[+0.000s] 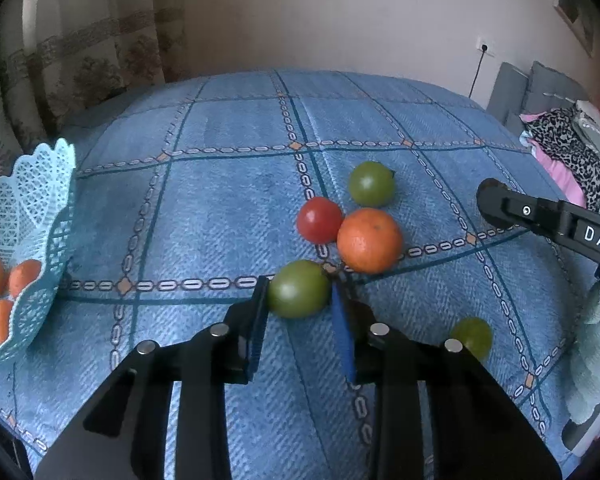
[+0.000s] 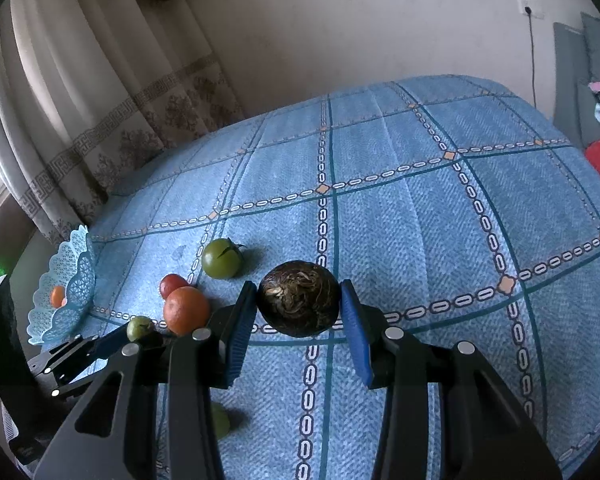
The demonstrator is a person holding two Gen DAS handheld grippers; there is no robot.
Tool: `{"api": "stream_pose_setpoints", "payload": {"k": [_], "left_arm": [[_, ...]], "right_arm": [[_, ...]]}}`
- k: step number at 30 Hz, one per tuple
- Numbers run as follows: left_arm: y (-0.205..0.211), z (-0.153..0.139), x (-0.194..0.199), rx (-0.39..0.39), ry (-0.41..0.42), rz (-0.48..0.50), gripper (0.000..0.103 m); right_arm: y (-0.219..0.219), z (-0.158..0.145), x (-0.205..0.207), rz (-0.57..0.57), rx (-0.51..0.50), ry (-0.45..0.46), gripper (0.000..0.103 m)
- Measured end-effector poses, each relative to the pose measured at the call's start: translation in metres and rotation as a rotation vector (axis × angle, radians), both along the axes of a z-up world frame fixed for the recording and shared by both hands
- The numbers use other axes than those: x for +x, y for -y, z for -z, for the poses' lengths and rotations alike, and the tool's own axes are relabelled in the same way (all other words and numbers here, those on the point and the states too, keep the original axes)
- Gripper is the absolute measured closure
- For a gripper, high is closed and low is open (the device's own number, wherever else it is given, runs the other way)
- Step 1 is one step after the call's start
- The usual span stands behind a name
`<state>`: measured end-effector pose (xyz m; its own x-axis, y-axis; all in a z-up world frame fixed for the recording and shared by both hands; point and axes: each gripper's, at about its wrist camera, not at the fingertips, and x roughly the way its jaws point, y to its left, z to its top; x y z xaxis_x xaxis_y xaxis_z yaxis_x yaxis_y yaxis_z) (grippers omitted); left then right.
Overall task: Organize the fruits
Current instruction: 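Carry the green tomato in the left tool and brown fruit in the right tool to the basket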
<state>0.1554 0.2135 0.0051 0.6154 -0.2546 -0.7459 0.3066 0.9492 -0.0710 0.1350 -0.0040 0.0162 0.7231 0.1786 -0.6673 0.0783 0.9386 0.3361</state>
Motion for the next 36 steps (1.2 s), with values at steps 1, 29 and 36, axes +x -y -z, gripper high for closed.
{"api": "stream_pose_setpoints", "payload": {"k": [1,29,36], "left_arm": [[-0.001,-0.002,-0.002,-0.001,0.006,-0.003,0.072],[-0.111,-0.063,-0.026,0.015,0.191,-0.264,0.072],[-0.152,-0.068,-0.026,0.007,0.196,-0.355,0.072]], "right_arm": [[0.000,0.000,0.000,0.000,0.000,0.001,0.060],[-0.033,-0.017,-0.015,-0.043,-0.033,0.048,0.060],[-0.047,-0.025,-0.015,-0.066,-0.039,0.063,0.060]]}}
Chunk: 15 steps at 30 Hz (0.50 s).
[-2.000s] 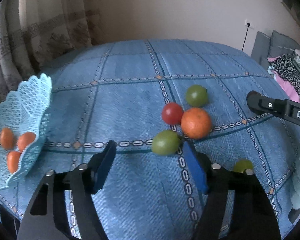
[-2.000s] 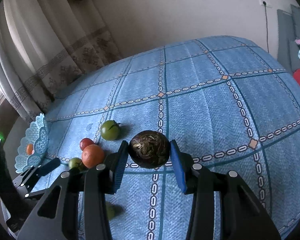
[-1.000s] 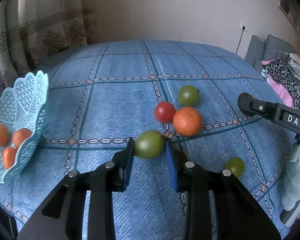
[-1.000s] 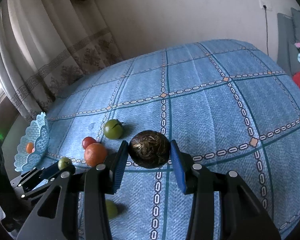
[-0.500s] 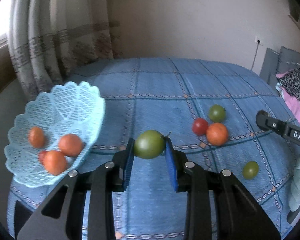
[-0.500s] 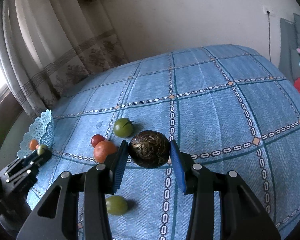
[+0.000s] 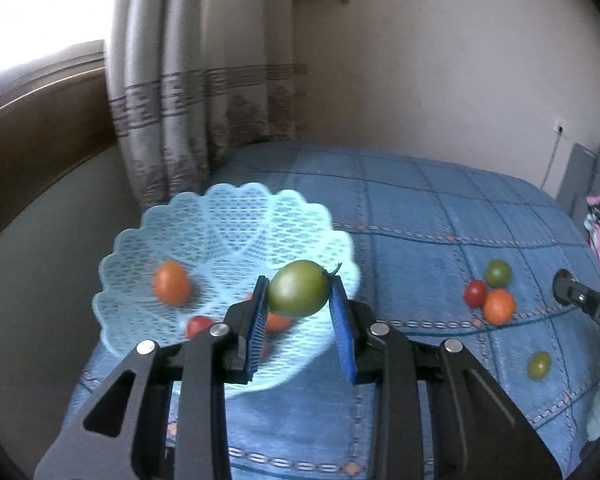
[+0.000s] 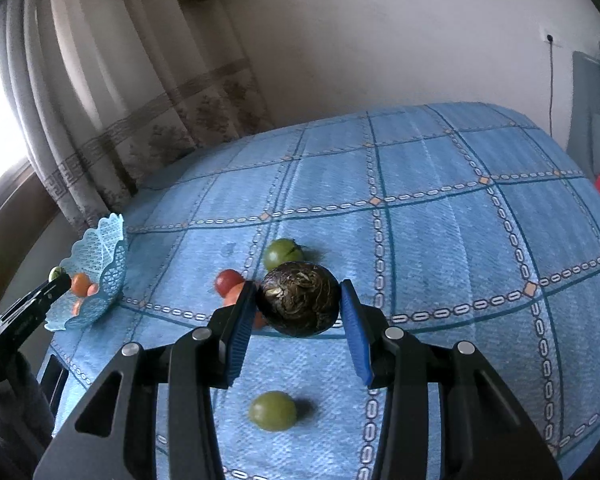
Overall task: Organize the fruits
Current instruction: 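Carry the green tomato in the left tool and brown fruit in the right tool to the basket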
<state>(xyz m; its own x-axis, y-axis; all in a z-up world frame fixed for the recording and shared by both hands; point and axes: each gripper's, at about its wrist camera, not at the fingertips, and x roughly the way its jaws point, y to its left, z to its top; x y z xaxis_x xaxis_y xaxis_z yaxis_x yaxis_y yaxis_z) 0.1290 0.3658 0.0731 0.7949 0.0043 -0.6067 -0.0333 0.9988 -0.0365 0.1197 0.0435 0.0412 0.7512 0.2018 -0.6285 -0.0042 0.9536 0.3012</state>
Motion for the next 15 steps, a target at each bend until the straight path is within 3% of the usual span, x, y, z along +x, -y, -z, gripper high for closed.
{"api": "stream_pose_setpoints", "payload": {"k": [12,14,15], "left_arm": [[-0.048,0.003,0.002,-0.055,-0.003,-0.083,0.070],[-0.055,0.002,0.001,-0.067,-0.001,-0.101,0.059],[-0.058,0.001,0.000,-0.070,0.007,-0.113,0.046]], "right_arm": [[-0.049,-0.013,0.009,-0.079,-0.029,0.009,0.060],[-0.059,-0.016,0.010,-0.094,-0.031,0.012,0.060],[-0.065,-0.017,0.011,-0.104,-0.032,0.014,0.060]]}}
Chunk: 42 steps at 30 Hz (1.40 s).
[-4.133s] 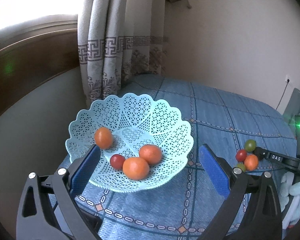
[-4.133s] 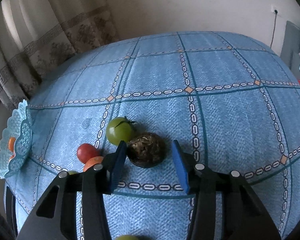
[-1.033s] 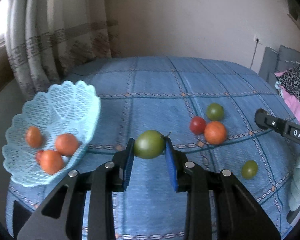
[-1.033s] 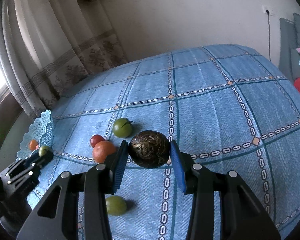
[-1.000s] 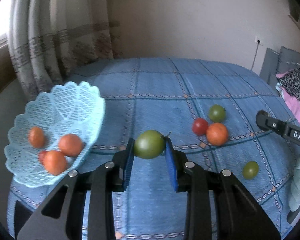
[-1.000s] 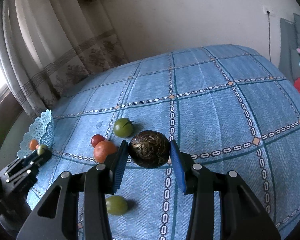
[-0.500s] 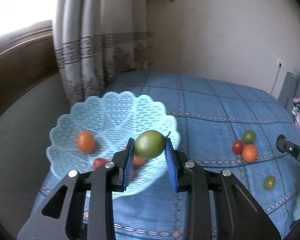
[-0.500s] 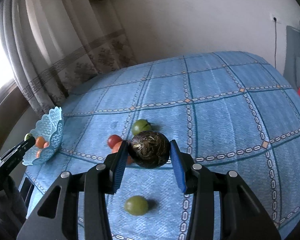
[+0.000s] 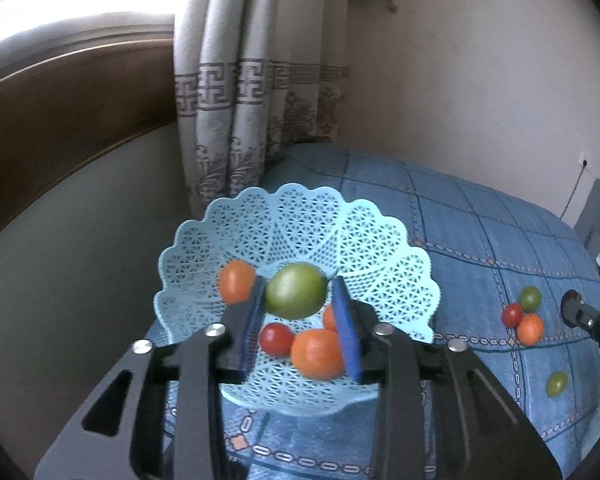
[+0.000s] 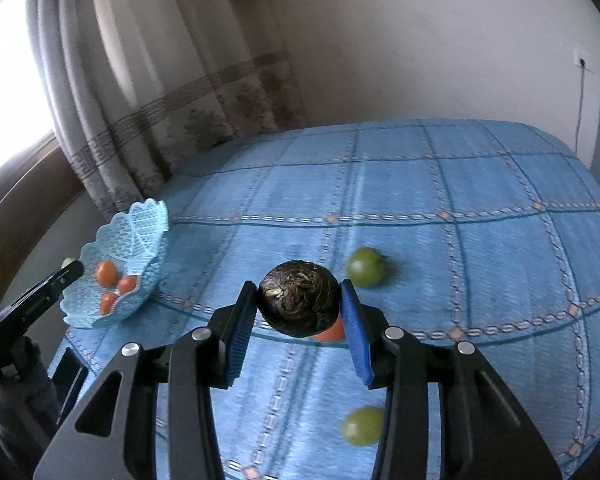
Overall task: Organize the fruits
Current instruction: 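Carry the green tomato in the left tool and brown fruit in the right tool to the basket, then open the left tool over the basket while the right tool releases the brown fruit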
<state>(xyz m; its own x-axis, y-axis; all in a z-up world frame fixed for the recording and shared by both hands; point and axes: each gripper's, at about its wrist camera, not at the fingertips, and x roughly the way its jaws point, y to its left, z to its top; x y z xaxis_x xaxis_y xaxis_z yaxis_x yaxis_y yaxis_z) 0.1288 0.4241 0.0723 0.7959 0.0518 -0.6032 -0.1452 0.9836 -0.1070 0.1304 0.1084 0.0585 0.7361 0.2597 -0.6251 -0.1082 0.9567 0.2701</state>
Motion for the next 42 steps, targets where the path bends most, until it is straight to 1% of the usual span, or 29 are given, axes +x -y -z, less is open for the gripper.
{"api": "stream_pose_setpoints", "payload": {"k": [1,5,8,11,12,13,19,23,24,26,27,28,29,36,42], "left_arm": [[-0.004,-0.002,-0.002,-0.004,0.013,-0.017,0.041],[-0.015,-0.009,-0.007,-0.019,0.033,-0.043,0.039],[-0.020,-0.012,-0.009,-0.027,0.045,-0.060,0.034],[-0.025,-0.015,-0.011,-0.032,0.054,-0.073,0.028],[-0.026,-0.016,-0.012,-0.033,0.060,-0.078,0.023],[-0.027,-0.018,-0.012,-0.033,0.063,-0.082,0.020],[-0.033,-0.026,-0.016,-0.021,0.091,-0.109,0.015],[-0.037,-0.028,-0.017,-0.032,0.093,-0.114,0.013],[-0.039,-0.028,-0.017,-0.037,0.095,-0.117,0.011],[-0.042,-0.029,-0.017,-0.048,0.095,-0.125,0.010],[-0.043,-0.029,-0.018,-0.052,0.094,-0.127,0.010],[-0.044,-0.029,-0.017,-0.056,0.093,-0.131,0.010],[-0.045,-0.029,-0.017,-0.059,0.091,-0.134,0.010],[-0.047,-0.028,-0.017,-0.070,0.084,-0.154,0.006],[-0.042,-0.029,-0.018,-0.066,0.090,-0.140,0.004]], "right_arm": [[-0.006,-0.002,0.001,-0.010,-0.002,0.002,0.060],[-0.036,-0.011,0.005,-0.062,-0.014,0.014,0.060],[-0.057,-0.016,0.008,-0.097,-0.024,0.022,0.060],[-0.081,-0.022,0.013,-0.137,-0.032,0.031,0.060],[-0.090,-0.024,0.015,-0.151,-0.036,0.035,0.060],[-0.098,-0.026,0.018,-0.163,-0.040,0.037,0.060],[-0.143,-0.033,0.036,-0.217,-0.051,0.041,0.060],[-0.167,-0.028,0.050,-0.239,-0.062,0.015,0.060],[-0.172,-0.025,0.054,-0.243,-0.065,0.005,0.060],[-0.177,-0.021,0.058,-0.248,-0.064,-0.009,0.059],[-0.179,-0.018,0.060,-0.248,-0.061,-0.016,0.058],[-0.180,-0.017,0.061,-0.245,-0.059,-0.015,0.051],[-0.181,-0.017,0.062,-0.239,-0.058,-0.010,0.048],[-0.169,-0.017,0.059,-0.207,-0.040,-0.007,0.048],[-0.156,-0.013,0.052,-0.186,-0.028,-0.012,0.044]]}}
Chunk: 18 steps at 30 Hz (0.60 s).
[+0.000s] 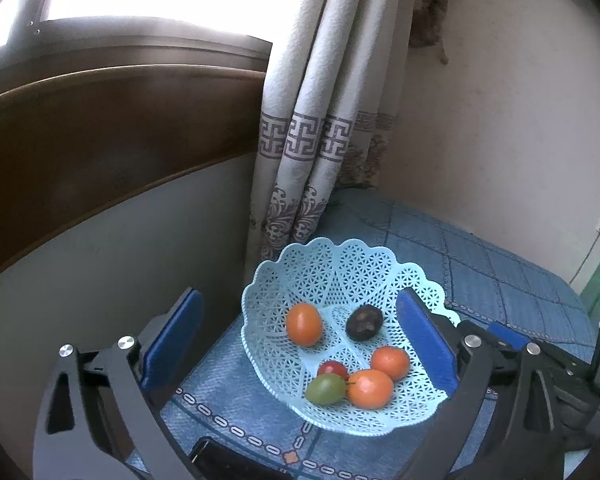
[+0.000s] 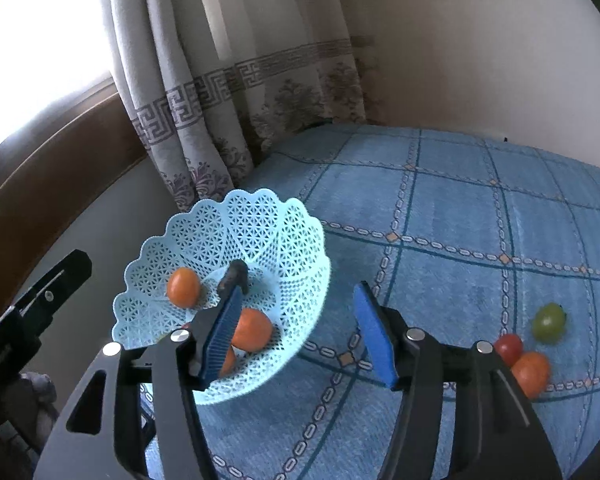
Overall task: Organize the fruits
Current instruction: 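Open the left tool over the basket while the right tool releases the brown fruit, then move both tools back to the fruits on the bedspread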
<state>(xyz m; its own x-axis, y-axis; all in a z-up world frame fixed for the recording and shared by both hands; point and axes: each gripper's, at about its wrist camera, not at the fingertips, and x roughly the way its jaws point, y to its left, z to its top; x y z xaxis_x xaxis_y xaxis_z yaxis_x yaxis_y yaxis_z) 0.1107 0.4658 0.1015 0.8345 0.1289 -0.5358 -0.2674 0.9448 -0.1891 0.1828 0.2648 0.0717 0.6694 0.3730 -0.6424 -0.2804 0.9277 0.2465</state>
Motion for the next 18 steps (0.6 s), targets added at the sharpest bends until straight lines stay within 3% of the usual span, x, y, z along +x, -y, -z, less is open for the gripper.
{"api": "stream_pose_setpoints", "payload": {"k": [9,11,18], "left_arm": [[0.008,-0.001,0.001,0.006,-0.004,0.020,0.003],[0.012,0.000,0.002,0.009,-0.006,0.028,0.003],[0.026,0.002,0.004,0.025,-0.016,0.055,0.003]], "right_arm": [[0.024,0.004,-0.004,0.041,-0.014,-0.009,0.043],[0.033,0.004,-0.003,0.060,-0.025,-0.010,0.037],[0.080,0.006,0.003,0.143,-0.061,-0.028,0.036]]}}
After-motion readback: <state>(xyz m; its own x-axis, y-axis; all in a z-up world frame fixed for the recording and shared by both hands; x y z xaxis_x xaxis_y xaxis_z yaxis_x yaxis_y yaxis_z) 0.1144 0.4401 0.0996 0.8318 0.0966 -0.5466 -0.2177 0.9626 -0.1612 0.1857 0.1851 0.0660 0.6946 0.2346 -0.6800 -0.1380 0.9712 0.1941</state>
